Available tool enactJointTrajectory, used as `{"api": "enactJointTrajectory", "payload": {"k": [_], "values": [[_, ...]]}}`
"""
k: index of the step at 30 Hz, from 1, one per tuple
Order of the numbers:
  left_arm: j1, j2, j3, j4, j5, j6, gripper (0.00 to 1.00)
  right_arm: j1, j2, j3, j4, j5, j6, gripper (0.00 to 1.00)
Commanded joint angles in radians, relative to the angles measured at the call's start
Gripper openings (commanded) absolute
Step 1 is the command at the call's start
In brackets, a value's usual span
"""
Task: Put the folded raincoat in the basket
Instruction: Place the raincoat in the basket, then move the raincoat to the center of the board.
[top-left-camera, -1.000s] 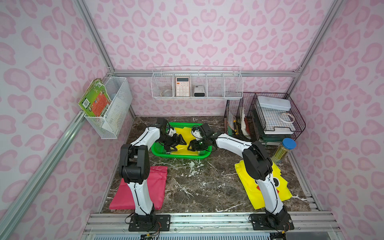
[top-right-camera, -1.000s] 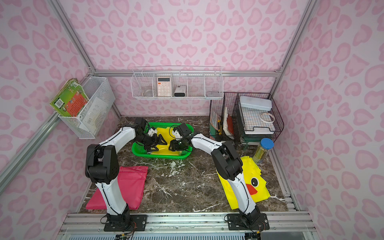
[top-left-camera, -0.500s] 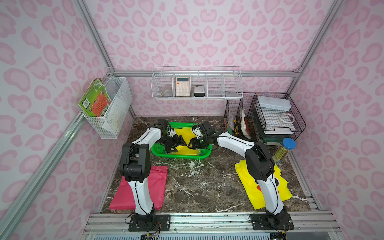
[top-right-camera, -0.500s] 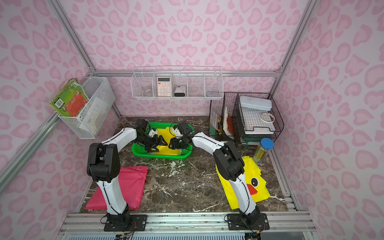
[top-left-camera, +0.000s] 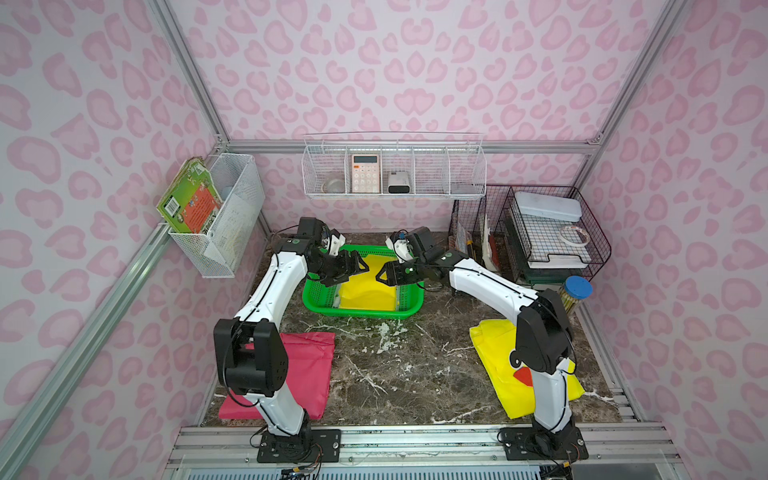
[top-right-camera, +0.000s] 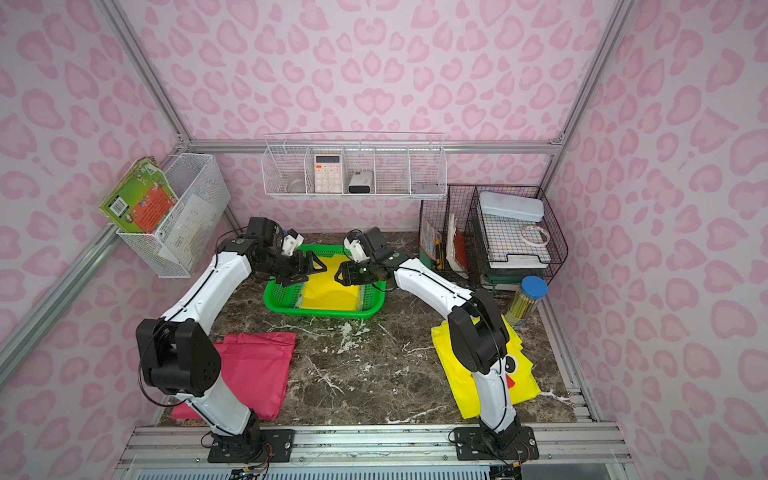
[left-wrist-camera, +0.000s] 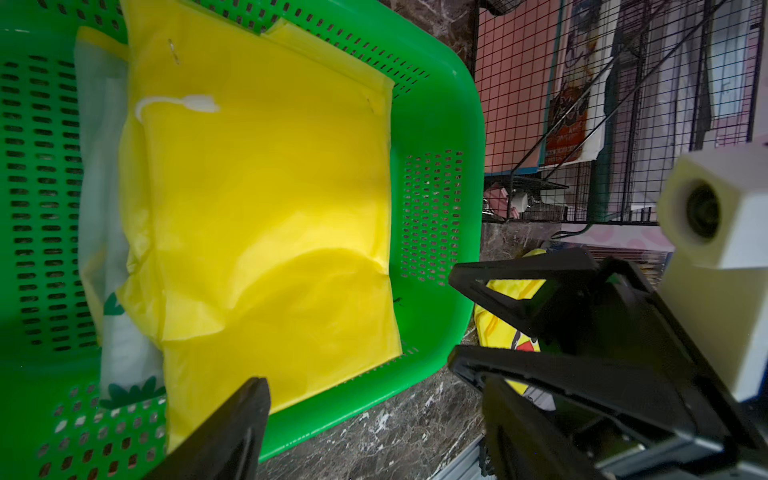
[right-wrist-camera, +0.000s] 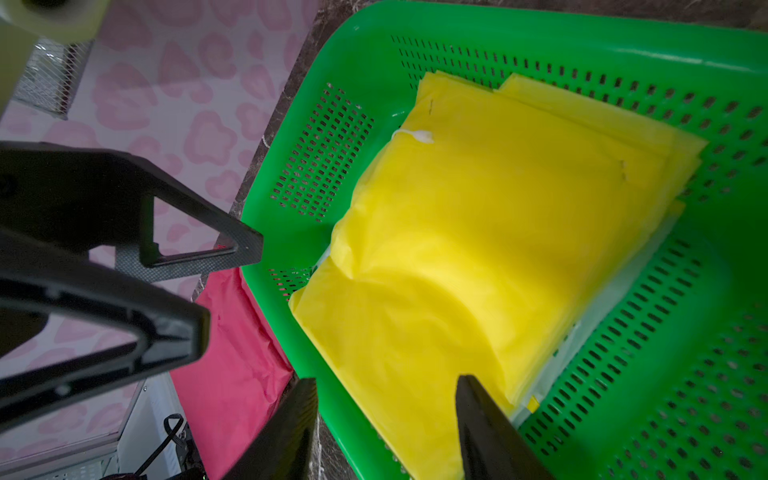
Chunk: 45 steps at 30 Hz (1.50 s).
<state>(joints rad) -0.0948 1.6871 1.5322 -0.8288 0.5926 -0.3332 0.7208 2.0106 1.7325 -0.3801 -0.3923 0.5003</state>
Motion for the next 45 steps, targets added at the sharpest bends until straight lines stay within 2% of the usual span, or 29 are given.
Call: {"api": "enactJointTrajectory", "payload": {"k": [1, 8, 13, 15, 18, 22, 28, 34, 40, 45], "values": [[-0.021, -0.064, -0.035, -0.014, 0.01, 0.019, 0.86, 0.0, -0.064, -0.06, 0.027, 0.031, 0.0, 0.56], [-0.132, -0.243, -0.184, 0.058, -0.014, -0.047, 0.89, -0.026, -0.28, -0.331, 0.106, 0.056, 0.028, 0.57], [-0.294, -0.326, -0.319, 0.192, -0.032, -0.137, 0.93, -0.087, -0.451, -0.554, 0.157, 0.061, 0.066, 0.57], [-0.362, -0.33, -0.341, 0.213, -0.067, -0.162, 0.99, -0.124, -0.52, -0.636, 0.166, 0.064, 0.081, 0.57], [-0.466, -0.319, -0.357, 0.237, -0.14, -0.184, 0.99, -0.189, -0.624, -0.756, 0.178, 0.064, 0.104, 0.58], [-0.59, -0.267, -0.38, 0.325, -0.187, -0.249, 0.99, -0.297, -0.758, -0.897, 0.161, 0.076, 0.119, 0.63], [-0.753, -0.11, -0.358, 0.485, -0.227, -0.32, 0.99, -0.475, -0.954, -1.065, 0.128, 0.102, 0.137, 0.71], [-0.845, 0.099, -0.291, 0.654, -0.21, -0.4, 0.99, -0.66, -1.067, -1.148, 0.104, 0.061, 0.147, 0.75], [-0.887, 0.278, -0.201, 0.737, -0.189, -0.432, 0.98, -0.704, -1.063, -1.172, 0.116, 0.043, 0.149, 0.75], [-0.905, 0.36, -0.17, 0.787, -0.195, -0.457, 0.98, -0.707, -1.058, -1.177, 0.118, 0.035, 0.147, 0.74]]}}
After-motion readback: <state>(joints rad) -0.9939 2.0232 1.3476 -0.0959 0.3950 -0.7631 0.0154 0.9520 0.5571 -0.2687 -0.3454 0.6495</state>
